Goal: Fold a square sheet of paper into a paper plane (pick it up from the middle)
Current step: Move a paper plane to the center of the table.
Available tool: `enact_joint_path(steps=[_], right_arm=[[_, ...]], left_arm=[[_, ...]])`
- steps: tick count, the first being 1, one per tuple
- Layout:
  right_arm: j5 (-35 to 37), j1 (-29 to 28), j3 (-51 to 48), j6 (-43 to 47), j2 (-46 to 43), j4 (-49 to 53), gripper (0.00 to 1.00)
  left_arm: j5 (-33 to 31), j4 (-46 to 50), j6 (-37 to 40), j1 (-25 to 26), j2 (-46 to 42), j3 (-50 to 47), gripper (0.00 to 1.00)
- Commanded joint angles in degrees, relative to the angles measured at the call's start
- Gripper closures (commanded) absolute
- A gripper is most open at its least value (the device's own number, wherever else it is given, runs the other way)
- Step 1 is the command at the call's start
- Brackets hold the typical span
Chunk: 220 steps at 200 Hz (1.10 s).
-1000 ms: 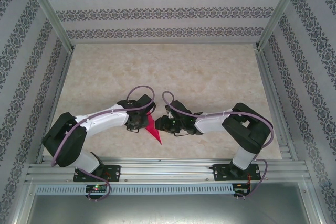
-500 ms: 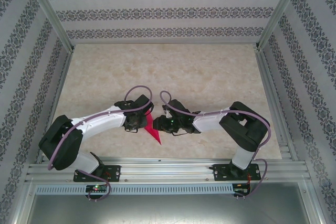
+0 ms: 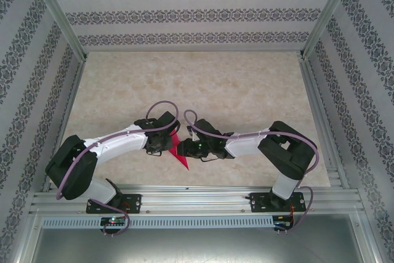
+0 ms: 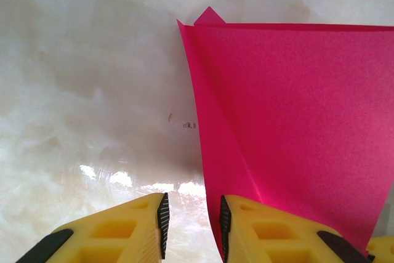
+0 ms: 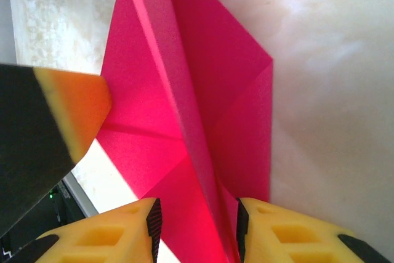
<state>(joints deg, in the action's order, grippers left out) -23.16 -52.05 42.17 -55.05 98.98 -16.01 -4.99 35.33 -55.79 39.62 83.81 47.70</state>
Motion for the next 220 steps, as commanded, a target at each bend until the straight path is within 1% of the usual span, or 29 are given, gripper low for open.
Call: enact_joint_path(steps=[1,11,58,104,166,220], right_arm=[[2.88,-1.02,2.07,2.96,-1.94,3.64,0.63],[3.73,-1.27,2.47,3.37,-2.10,4.83,0.64],[5.23,-2.37,5.13,5.73,-1.36,8.69,0.65],[7.13,-3.13,8.28,7.55,0.31,13.53,0.68],[8.76,-3.94,11.01,9.34,1.98,17.18,0.65],[9.30,-4.10,11.38,9.91,2.28,18.15,0.63]], left_arm=[[-0.63,-0.61,-0.70,-0.77,-0.81,-0.83,0.70],[-0.61,-0.79,-0.72,-0.77,-0.86,-1.00,0.70],[-0.63,-0.97,-0.99,-0.77,-1.01,-1.29,0.72],[-0.85,-1.21,-1.13,-0.77,-1.53,-1.54,0.73],[-0.85,-1.46,-1.29,-0.77,-2.21,-1.90,0.73],[-1.01,-1.47,-1.55,-0.77,-2.50,-2.36,0.72]])
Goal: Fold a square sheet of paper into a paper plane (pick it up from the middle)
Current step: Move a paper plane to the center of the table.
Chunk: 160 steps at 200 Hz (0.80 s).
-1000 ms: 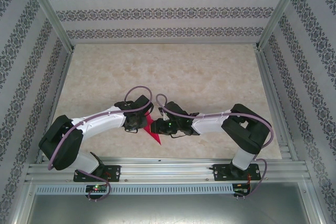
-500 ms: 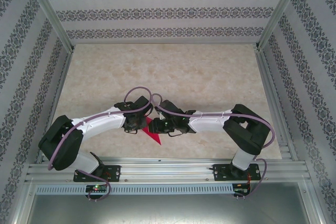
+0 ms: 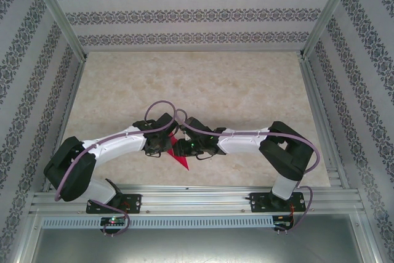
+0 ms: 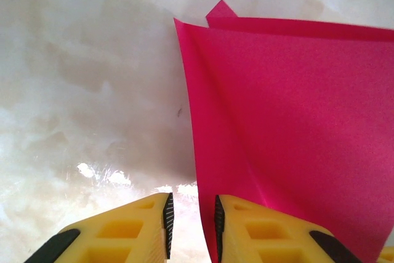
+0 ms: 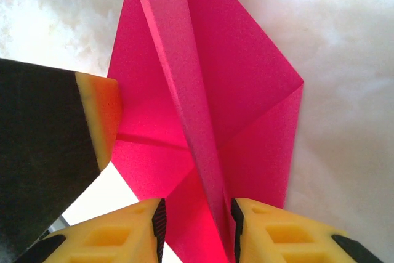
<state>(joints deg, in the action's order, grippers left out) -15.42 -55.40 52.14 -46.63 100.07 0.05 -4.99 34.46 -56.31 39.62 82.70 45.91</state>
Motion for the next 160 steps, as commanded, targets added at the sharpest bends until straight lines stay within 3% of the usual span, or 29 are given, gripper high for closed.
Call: enact_joint_path(steps=[1,65,160], right_arm=[[1.59,-0.76,1.45,1.48,1.14,2.16,0.63],[0.44,-0.77,-0.51,1.94,-1.18,-0.14,0.53],[0.75,-0.84,0.81,2.33,0.56,1.18,0.52]], left_arm=[[-1.00,-0.61,-1.01,-0.77,-1.39,-0.61,0.72],[-0.74,-1.33,-1.07,-0.77,-0.84,-0.68,0.72],[-0.04,-2.73,-0.62,-0.86,0.53,-0.62,0.72]])
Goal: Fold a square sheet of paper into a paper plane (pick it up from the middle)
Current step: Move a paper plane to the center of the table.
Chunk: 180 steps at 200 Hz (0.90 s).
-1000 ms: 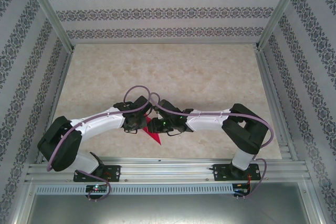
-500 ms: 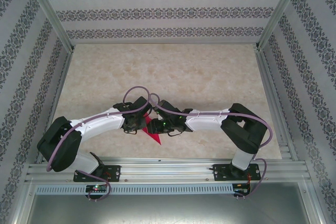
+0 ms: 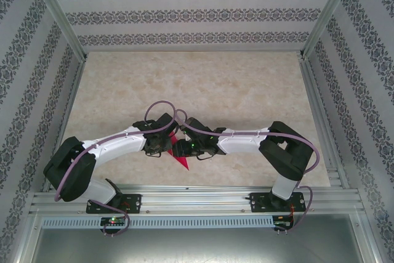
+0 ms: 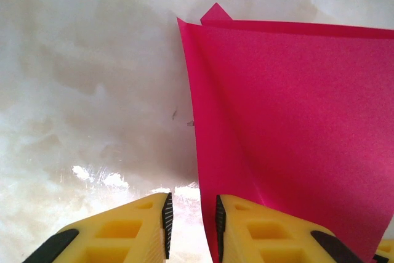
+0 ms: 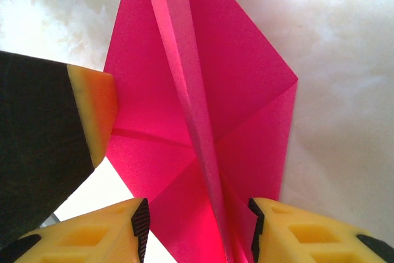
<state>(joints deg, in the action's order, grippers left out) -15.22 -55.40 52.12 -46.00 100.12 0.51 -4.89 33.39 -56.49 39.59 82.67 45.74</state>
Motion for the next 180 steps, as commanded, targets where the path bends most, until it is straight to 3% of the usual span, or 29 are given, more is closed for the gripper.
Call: enact_joint_path(steps=[1,99,127,180], right_arm=[[0.55,-0.85,0.86,1.70,0.61,0.76,0.52],[0.71,-1.15,2.54,6.33,1.74,4.18,0.49],[4.10,-1.29,3.37,8.14,1.93,8.23,0.49],[4.48,-1.24,4.01,8.64,2.30,8.82,0.54]], left_arm=[[-0.09,-1.66,-0.45,-0.83,0.51,-0.46,0.72],[0.22,-2.49,-0.29,-1.27,0.08,-1.28,0.73],[0.30,-2.55,-0.20,-1.45,0.11,-1.25,0.74],[0.58,-2.63,0.02,-1.55,0.33,-1.01,0.76]])
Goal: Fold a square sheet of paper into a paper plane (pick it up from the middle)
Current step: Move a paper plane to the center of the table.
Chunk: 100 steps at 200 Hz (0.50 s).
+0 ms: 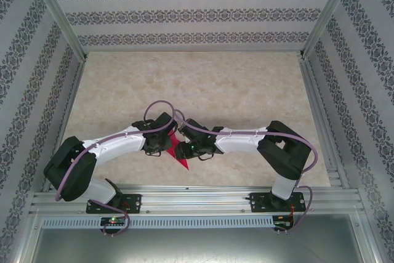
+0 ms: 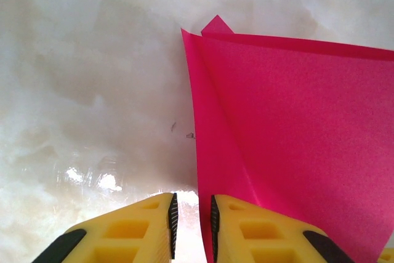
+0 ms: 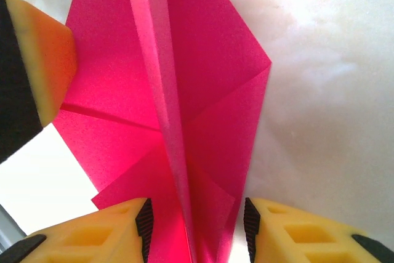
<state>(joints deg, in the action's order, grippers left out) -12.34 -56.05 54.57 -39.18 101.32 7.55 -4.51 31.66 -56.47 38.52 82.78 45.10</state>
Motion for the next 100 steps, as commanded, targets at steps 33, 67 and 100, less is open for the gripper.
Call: enact_joint_path(steps=[33,67,100], right_arm=[[2.63,-0.63,1.93,1.74,1.34,2.43,0.57],[2.52,-0.59,2.33,1.83,1.94,2.54,0.60],[3.02,-0.61,2.91,1.83,2.70,3.24,0.64]], left_arm=[[0.12,-0.64,-0.05,-0.55,-0.06,-0.53,0.76],[0.12,-0.58,0.04,-0.55,-0.01,-0.37,0.77],[0.29,-0.81,0.04,-0.55,-0.03,-0.39,0.77]])
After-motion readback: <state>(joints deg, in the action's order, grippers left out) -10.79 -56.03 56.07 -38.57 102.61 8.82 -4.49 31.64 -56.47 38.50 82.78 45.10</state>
